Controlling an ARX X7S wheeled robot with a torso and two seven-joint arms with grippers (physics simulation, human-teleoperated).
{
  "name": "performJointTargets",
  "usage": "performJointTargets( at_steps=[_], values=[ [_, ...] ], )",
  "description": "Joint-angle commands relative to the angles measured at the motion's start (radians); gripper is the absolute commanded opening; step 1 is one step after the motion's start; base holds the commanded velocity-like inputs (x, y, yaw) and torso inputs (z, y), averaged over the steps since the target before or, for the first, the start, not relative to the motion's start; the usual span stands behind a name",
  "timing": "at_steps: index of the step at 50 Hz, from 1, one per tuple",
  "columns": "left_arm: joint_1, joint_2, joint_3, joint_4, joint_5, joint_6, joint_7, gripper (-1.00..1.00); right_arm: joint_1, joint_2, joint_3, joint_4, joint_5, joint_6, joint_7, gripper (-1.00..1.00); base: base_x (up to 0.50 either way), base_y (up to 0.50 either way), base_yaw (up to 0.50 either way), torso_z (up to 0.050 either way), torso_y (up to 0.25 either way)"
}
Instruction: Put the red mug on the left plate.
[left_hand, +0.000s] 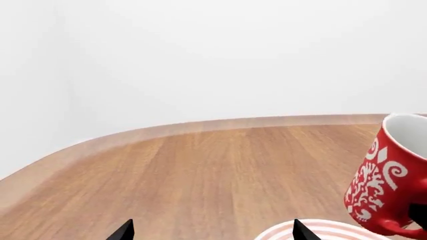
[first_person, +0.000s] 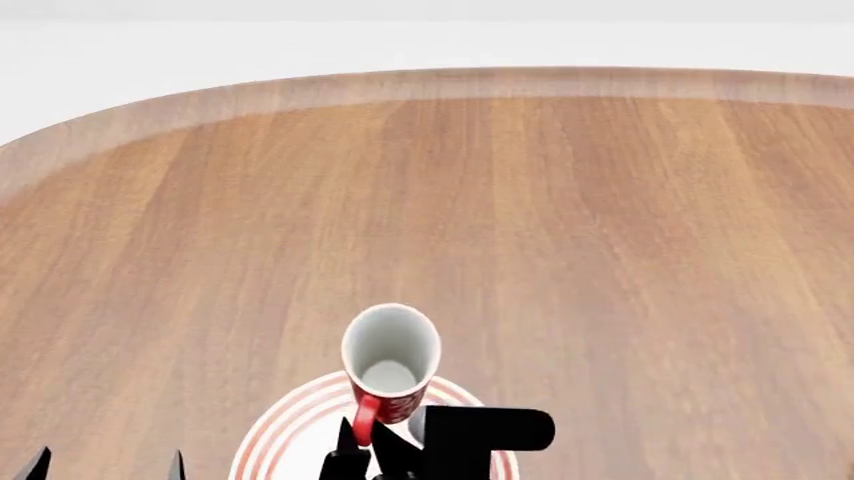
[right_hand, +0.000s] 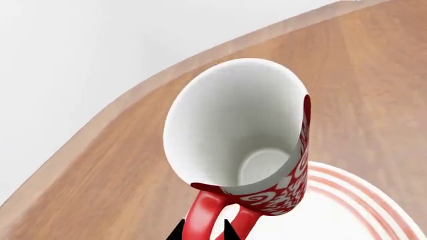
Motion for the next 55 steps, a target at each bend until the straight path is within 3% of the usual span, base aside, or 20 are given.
performJointTargets(
  at_steps=[1, 41, 55],
  values=[
    [-0.002, -0.002, 0.004, -0.002, -0.002, 0.002, -0.004, 1.00, 0.015, -0.022, -0.002, 0.067, -0.005, -0.008, -0.022, -1.00, 0.00, 0.00, 0.00, 0.000, 0.000],
    [-0.001, -0.014, 0.009, 0.006, -0.015, 0.002, -0.019, 1.00, 0.011, -0.028, -0.032, 0.096, -0.053, -0.042, 0.033, -1.00, 0.00, 0.00, 0.00, 0.000, 0.001],
    [-0.003, -0.018, 0.010, 0.003, -0.020, 0.007, -0.021, 1.00, 0.056, -0.072, -0.042, 0.262, -0.045, -0.059, -0.037, -1.00, 0.00, 0.00, 0.00, 0.000, 0.000]
  ],
)
